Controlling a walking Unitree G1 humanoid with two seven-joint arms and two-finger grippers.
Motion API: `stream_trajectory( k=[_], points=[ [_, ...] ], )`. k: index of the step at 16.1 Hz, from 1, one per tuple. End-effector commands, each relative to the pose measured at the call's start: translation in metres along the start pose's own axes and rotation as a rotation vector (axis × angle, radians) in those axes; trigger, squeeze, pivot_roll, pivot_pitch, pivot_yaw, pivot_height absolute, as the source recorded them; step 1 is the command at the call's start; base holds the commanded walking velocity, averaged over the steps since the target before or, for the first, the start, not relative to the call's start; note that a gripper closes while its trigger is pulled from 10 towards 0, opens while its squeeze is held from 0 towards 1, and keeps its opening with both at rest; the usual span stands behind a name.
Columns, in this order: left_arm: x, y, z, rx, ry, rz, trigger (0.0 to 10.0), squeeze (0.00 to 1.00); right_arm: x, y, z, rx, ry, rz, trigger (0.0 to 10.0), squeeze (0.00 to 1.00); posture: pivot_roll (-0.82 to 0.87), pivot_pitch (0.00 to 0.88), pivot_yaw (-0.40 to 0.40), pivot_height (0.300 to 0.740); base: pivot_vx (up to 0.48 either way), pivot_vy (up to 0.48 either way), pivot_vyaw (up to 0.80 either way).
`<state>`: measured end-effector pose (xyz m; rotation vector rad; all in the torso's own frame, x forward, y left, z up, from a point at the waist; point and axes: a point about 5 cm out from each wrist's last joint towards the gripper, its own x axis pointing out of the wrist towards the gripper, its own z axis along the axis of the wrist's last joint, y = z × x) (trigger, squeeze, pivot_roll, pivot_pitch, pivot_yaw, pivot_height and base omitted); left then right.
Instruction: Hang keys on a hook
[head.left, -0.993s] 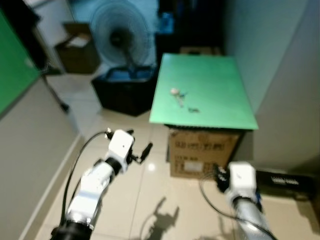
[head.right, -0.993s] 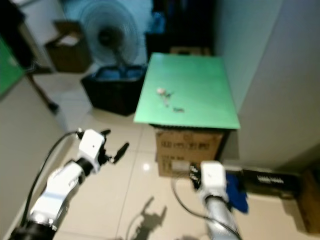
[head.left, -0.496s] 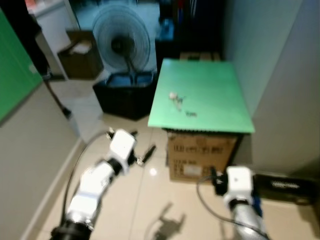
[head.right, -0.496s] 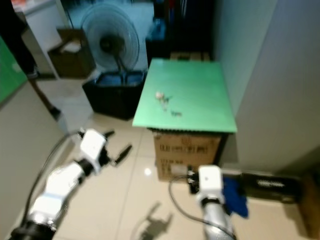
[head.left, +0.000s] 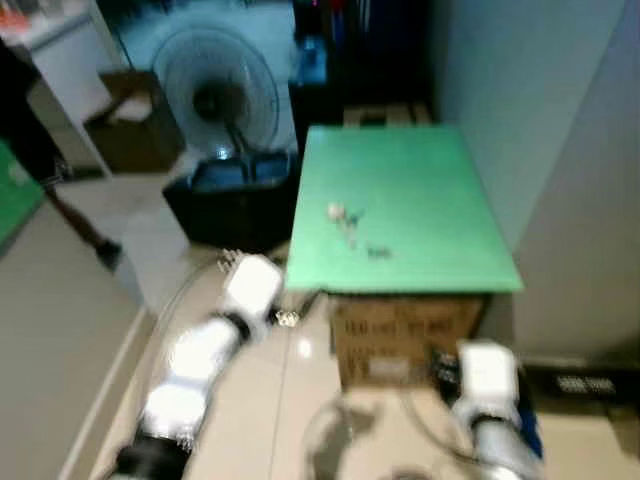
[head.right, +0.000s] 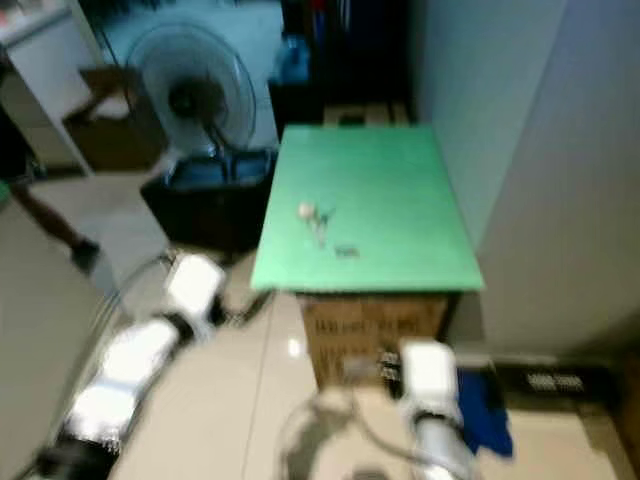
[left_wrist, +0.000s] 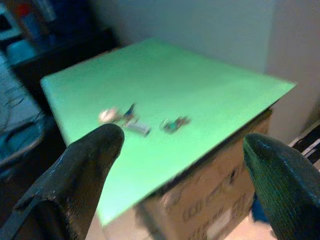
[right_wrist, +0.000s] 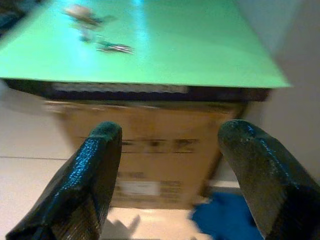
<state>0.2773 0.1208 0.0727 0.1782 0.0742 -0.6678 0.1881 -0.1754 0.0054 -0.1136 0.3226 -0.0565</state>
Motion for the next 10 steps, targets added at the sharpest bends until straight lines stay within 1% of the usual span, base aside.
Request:
stream_trajectory(
  k=[1, 6, 10],
  points=[
    [-0.0104, 0.0133, -0.0028, 0.037, 0.021, 0.034, 10.0, 0.0, 0.0053, 0.0153, 0.0126, 0.023, -0.054, 0.04, 10.0, 0.0, -0.11, 0.0, 0.114, 0.722, 0.48, 0.0, 0.0],
    [-0.0099, 0.0123, -0.0047, 0.046, 0.026, 0.024, 10.0, 0.0, 0.0119, 0.0164, 0.0171, 0.007, -0.064, 0.038, 10.0, 0.0, -0.11, 0.0, 0.119, 0.722, 0.48, 0.0, 0.0],
    [-0.0109, 0.0116, -0.0055, 0.047, 0.027, 0.019, 10.0, 0.0, 0.0129, 0.0188, 0.0212, 0.011, -0.075, 0.047, 10.0, 0.0, -0.11, 0.0, 0.121, 0.722, 0.48, 0.0, 0.0]
  ],
)
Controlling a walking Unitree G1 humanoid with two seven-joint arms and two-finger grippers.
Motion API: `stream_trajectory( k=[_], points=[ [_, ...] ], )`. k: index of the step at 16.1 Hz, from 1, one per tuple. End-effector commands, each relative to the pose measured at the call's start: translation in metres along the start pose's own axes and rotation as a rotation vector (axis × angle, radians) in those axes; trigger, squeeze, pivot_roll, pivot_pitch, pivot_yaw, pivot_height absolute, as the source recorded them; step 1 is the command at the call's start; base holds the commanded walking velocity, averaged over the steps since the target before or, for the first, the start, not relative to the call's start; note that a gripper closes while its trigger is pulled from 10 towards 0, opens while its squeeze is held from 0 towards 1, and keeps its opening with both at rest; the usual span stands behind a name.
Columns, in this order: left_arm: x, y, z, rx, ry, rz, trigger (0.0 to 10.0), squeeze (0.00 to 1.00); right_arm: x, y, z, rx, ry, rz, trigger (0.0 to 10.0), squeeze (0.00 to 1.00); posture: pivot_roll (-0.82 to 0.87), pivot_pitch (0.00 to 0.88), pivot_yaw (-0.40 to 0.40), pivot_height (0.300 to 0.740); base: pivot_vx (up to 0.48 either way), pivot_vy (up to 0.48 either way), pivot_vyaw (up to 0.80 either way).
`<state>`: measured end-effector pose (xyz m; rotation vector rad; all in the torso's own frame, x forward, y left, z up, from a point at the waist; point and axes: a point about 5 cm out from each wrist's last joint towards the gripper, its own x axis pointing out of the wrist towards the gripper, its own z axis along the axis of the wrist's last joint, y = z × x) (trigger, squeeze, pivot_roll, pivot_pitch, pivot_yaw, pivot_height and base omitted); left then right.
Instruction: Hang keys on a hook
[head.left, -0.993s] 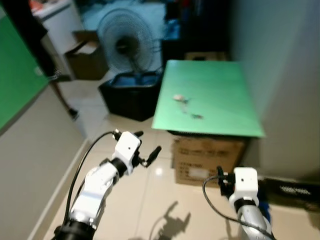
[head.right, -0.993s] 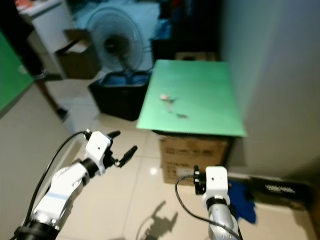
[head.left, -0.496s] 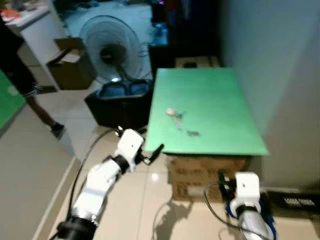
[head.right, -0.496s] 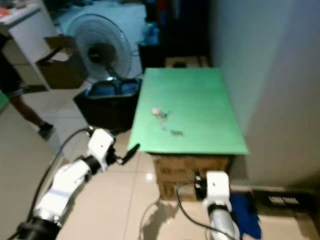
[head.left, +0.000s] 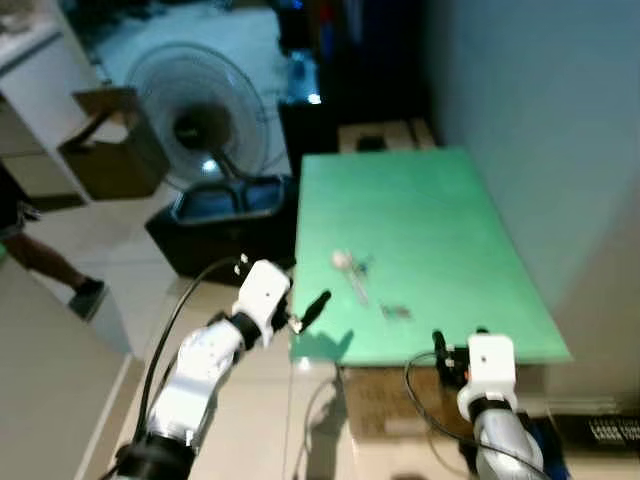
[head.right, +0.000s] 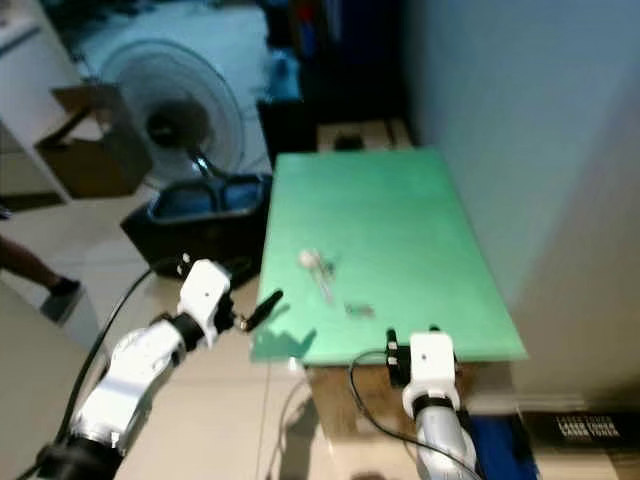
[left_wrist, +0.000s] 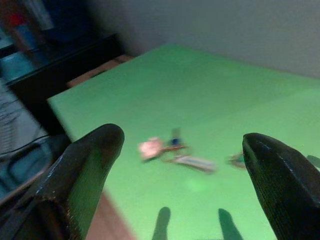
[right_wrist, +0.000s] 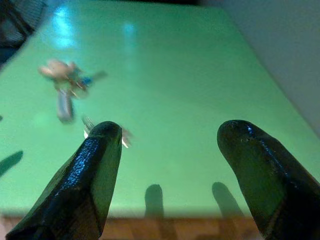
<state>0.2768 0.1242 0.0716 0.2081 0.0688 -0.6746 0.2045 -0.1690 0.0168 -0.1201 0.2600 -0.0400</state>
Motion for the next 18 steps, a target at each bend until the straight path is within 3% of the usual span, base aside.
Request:
stream_trajectory(
  k=[1, 3, 8, 10, 12, 14, 18],
  points=[
    [-0.01, 0.01, -0.005, 0.02, 0.029, 0.023, 10.0, 0.0, 0.003, 0.014, 0.006, 0.018, -0.015, 0.034, 10.0, 0.0, -0.11, 0.0, 0.121, 0.722, 0.48, 0.0, 0.0],
    [-0.009, 0.008, -0.006, 0.028, 0.032, 0.01, 10.0, 0.0, 0.003, 0.014, 0.006, 0.018, -0.013, 0.031, 10.0, 0.0, -0.11, 0.0, 0.124, 0.722, 0.48, 0.0, 0.0],
    [-0.007, 0.01, -0.008, 0.039, 0.051, 0.022, 10.0, 0.0, 0.011, 0.011, 0.025, 0.022, -0.066, 0.001, 10.0, 0.0, -0.11, 0.0, 0.131, 0.722, 0.0, 0.0, 0.0],
    [-0.007, 0.011, -0.008, 0.029, 0.046, 0.031, 10.0, 0.0, 0.017, 0.005, 0.041, 0.065, -0.116, -0.061, 10.0, 0.0, -0.12, 0.0, 0.139, 0.722, 0.0, 0.0, 0.0],
    [-0.006, 0.014, -0.006, 0.029, 0.038, 0.032, 10.0, 0.0, 0.025, -0.003, 0.044, 0.15, -0.099, -0.152, 10.0, 0.0, -0.11, 0.0, 0.147, 0.722, 0.0, 0.0, 0.0],
    [-0.007, 0.015, -0.005, 0.03, 0.038, 0.025, 10.0, 0.0, 0.031, -0.014, 0.042, 0.215, -0.07, -0.247, 10.0, 0.0, -0.11, 0.0, 0.154, 0.722, 0.0, 0.0, 0.0],
    [-0.01, 0.017, -0.005, 0.033, 0.042, 0.023, 10.0, 0.0, 0.037, -0.019, 0.033, 0.288, -0.009, -0.332, 10.0, 0.0, -0.1, 0.0, 0.167, 0.722, 0.0, 0.0, 0.0]
  ],
)
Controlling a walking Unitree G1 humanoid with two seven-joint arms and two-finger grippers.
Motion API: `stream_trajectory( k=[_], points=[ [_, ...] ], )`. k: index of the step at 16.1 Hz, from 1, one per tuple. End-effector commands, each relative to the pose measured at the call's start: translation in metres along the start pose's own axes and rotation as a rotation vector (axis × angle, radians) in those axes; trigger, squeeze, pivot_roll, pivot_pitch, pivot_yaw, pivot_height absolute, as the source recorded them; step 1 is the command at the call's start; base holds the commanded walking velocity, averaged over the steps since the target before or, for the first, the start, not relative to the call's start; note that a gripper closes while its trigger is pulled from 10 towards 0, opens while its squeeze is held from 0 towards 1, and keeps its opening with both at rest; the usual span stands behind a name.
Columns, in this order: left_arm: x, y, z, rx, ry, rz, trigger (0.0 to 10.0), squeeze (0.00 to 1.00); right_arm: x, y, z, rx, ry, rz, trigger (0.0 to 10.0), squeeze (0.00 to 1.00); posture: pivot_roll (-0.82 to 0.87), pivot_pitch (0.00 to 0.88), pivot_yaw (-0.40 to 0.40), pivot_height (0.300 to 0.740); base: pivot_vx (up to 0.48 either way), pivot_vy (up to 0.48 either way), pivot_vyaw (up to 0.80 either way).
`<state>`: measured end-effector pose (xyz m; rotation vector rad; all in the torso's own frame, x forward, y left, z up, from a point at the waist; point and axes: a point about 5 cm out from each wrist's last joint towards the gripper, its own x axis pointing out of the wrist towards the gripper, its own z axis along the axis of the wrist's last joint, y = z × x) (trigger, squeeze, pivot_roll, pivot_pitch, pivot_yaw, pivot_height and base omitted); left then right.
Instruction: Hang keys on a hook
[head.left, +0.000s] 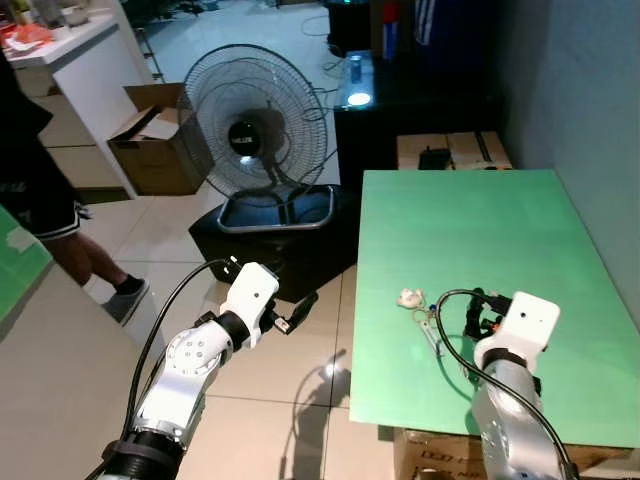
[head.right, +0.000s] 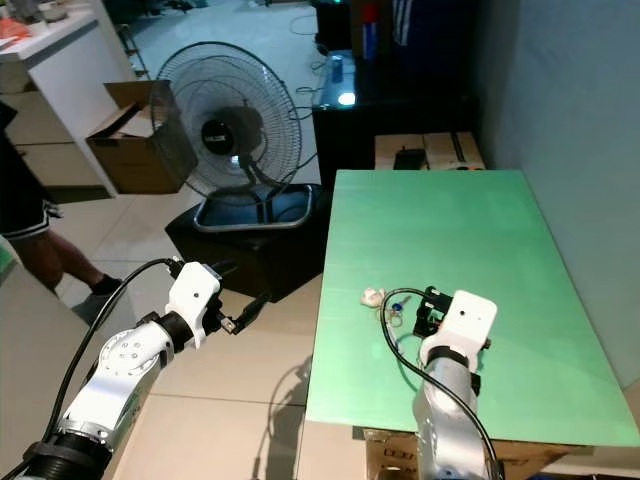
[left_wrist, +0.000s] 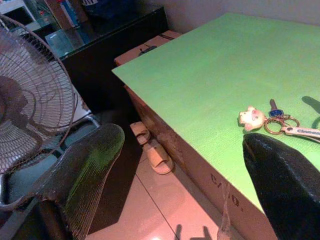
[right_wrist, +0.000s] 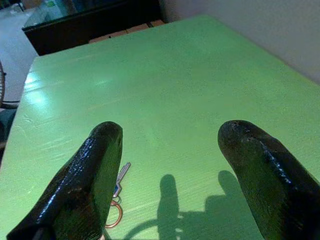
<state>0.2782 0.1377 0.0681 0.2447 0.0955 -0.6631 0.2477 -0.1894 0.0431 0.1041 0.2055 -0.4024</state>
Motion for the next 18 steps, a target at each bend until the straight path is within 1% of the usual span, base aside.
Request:
stream_trajectory(
  k=[1, 2, 3, 4, 6, 7, 8, 9, 10, 12, 15, 18],
  points=[
    [-0.003, 0.007, 0.001, 0.007, 0.004, 0.013, 10.0, 0.0, 0.001, 0.005, -0.004, 0.031, 0.03, 0.002, 10.0, 0.0, -0.1, 0.0, 0.171, 0.722, 0.0, 0.0, 0.0],
    [-0.004, 0.007, 0.002, 0.006, 0.003, 0.007, 10.0, 0.0, 0.004, 0.012, -0.012, 0.011, 0.063, 0.041, 10.0, 0.0, -0.09, 0.0, 0.185, 0.722, 0.0, 0.0, 0.0],
    [-0.006, 0.007, 0.002, 0.007, 0.005, 0.002, 10.0, 0.0, 0.006, 0.019, -0.019, -0.033, 0.091, 0.08, 10.0, 0.0, -0.09, 0.0, 0.185, 0.722, 0.0, 0.0, 0.0],
    [-0.009, 0.006, 0.002, 0.001, 0.009, 0.0, 10.0, 0.0, 0.003, 0.025, -0.03, -0.116, 0.121, 0.121, 10.0, 0.0, -0.08, 0.0, 0.192, 0.722, 0.0, 0.0, 0.0],
    [-0.015, 0.004, 0.001, -0.008, 0.014, -0.004, 10.0, 0.0, -0.003, 0.029, -0.042, -0.182, 0.145, 0.152, 10.0, 0.0, -0.08, 0.0, 0.194, 0.722, 0.0, 0.0, 0.0],
    [-0.018, 0.003, 0.001, -0.011, 0.014, -0.006, 10.0, 0.0, -0.006, 0.029, -0.045, -0.199, 0.15, 0.157, 10.0, 0.0, -0.07, 0.012, 0.195, 0.722, 0.0, 0.0, 0.0],
    [-0.024, 0.0, 0.0, -0.012, 0.025, -0.012, 10.0, 0.0, -0.011, 0.027, -0.051, -0.22, 0.16, 0.148, 10.0, 0.0, -0.06, 0.043, 0.198, 0.722, 0.0, 0.0, 0.0],
    [-0.028, -0.002, -0.002, -0.016, 0.034, -0.018, 10.0, 0.0, -0.015, 0.025, -0.056, -0.237, 0.165, 0.13, 10.0, 0.0, -0.06, 0.052, 0.201, 0.722, 0.0, 0.0, 0.0],
    [-0.038, -0.004, -0.006, -0.019, 0.059, -0.026, 10.0, 0.0, -0.023, 0.013, -0.064, -0.313, 0.146, 0.028, 10.0, 0.0, -0.05, 0.084, 0.216, 0.722, 0.0, 0.0, 0.0],
    [-0.041, -0.004, -0.006, -0.017, 0.07, -0.033, 10.0, 0.0, -0.033, 0.002, -0.071, -0.395, 0.109, -0.07, 10.0, 0.0, -0.05, 0.085, 0.233, 0.722, 0.0, 0.0, 0.0],
    [-0.041, -0.002, -0.003, -0.015, 0.07, -0.036, 10.0, 0.0, -0.039, 0.001, -0.077, -0.405, 0.121, -0.073, 10.0, 0.0, -0.05, 0.093, 0.244, 0.722, 0.0, 0.0, 0.0],
    [-0.048, -0.003, -0.002, -0.013, 0.089, -0.042, 10.0, 0.0, -0.04, 0.002, -0.078, -0.445, 0.091, -0.057, 10.0, 0.0, -0.05, 0.115, 0.257, 0.722, 0.0, 0.0, 0.0]
  ],
)
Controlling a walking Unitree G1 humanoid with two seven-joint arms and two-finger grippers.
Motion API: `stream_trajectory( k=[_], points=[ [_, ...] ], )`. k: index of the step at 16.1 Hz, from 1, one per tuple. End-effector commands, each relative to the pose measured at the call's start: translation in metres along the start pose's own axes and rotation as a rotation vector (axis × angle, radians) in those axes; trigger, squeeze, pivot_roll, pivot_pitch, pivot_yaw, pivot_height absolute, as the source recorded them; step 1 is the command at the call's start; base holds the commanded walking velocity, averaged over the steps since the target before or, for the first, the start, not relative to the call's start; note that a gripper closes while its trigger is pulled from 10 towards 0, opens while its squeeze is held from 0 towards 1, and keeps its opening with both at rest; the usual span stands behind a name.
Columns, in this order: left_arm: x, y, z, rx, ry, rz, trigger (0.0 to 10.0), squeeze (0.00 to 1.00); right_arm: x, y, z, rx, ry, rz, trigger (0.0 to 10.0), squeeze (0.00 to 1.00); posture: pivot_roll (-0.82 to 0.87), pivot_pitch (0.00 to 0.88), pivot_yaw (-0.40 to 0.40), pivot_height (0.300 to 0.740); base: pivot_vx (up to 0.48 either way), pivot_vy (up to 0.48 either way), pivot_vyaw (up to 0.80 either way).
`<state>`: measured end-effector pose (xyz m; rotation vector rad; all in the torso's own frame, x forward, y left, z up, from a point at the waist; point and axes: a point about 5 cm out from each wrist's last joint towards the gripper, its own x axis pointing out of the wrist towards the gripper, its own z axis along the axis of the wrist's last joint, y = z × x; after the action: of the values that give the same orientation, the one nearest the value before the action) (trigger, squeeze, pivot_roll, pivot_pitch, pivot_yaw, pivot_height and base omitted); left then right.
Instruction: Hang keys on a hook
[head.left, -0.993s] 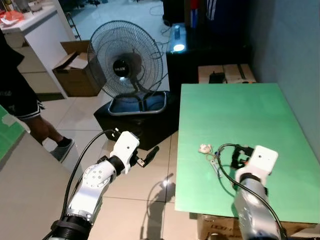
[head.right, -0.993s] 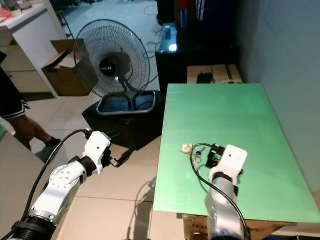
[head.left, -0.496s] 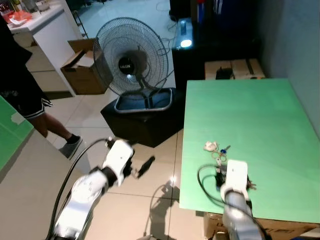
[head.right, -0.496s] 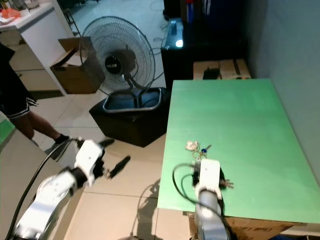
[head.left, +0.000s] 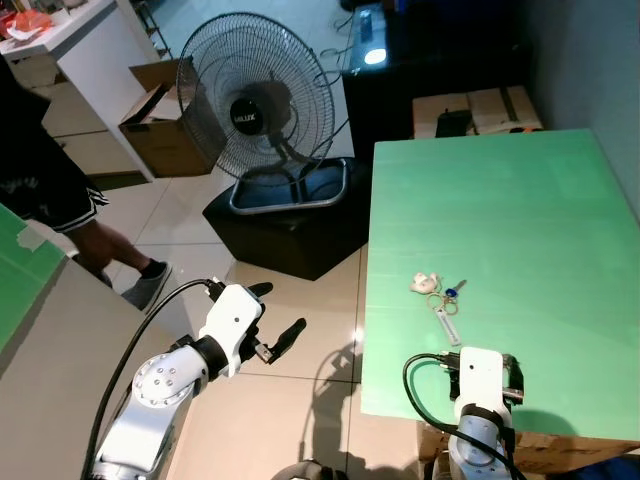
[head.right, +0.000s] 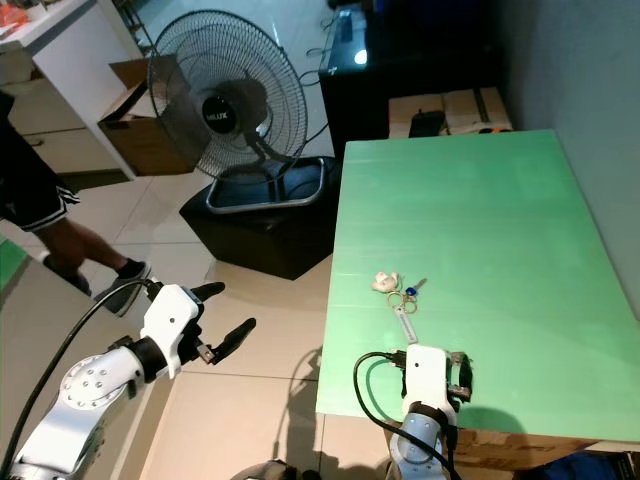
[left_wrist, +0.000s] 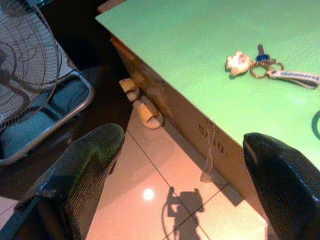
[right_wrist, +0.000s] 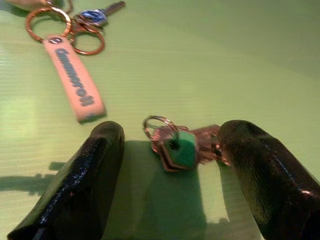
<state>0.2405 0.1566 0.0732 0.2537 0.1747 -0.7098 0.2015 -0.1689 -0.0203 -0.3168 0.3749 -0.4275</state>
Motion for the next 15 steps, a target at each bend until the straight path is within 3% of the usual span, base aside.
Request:
stream_trajectory(
  k=[1, 6, 7, 9, 15],
  points=[
    [-0.007, 0.004, -0.002, 0.0, 0.021, 0.011, 10.0, 0.0, -0.005, 0.007, -0.002, -0.015, -0.002, 0.025, 10.0, 0.0, -0.05, 0.119, 0.256, 0.722, 0.0, 0.0, 0.0],
    [-0.01, 0.003, -0.001, 0.003, 0.031, 0.009, 10.0, 0.0, -0.008, 0.003, -0.004, -0.034, -0.043, 0.019, 10.0, 0.0, -0.05, 0.119, 0.253, 0.722, 0.0, 0.0, 0.0],
    [-0.011, 0.003, -0.002, 0.003, 0.033, 0.011, 10.0, 0.0, -0.009, 0.004, -0.004, -0.038, -0.048, 0.021, 7.6, 0.0, -0.05, 0.119, 0.251, 0.722, 0.0, 0.0, 0.0],
    [-0.013, 0.003, -0.002, 0.004, 0.034, 0.013, 10.0, 0.0, -0.008, 0.004, -0.005, -0.038, -0.052, 0.022, 0.0, 0.0, -0.04, 0.114, 0.248, 0.722, 0.0, 0.0, 0.0],
    [-0.021, 0.001, -0.004, 0.002, 0.045, 0.014, 10.0, 0.0, -0.01, 0.004, -0.006, -0.044, -0.069, 0.032, 0.0, 0.0, -0.04, 0.112, 0.247, 0.722, 0.0, 0.0, 0.0]
  ],
)
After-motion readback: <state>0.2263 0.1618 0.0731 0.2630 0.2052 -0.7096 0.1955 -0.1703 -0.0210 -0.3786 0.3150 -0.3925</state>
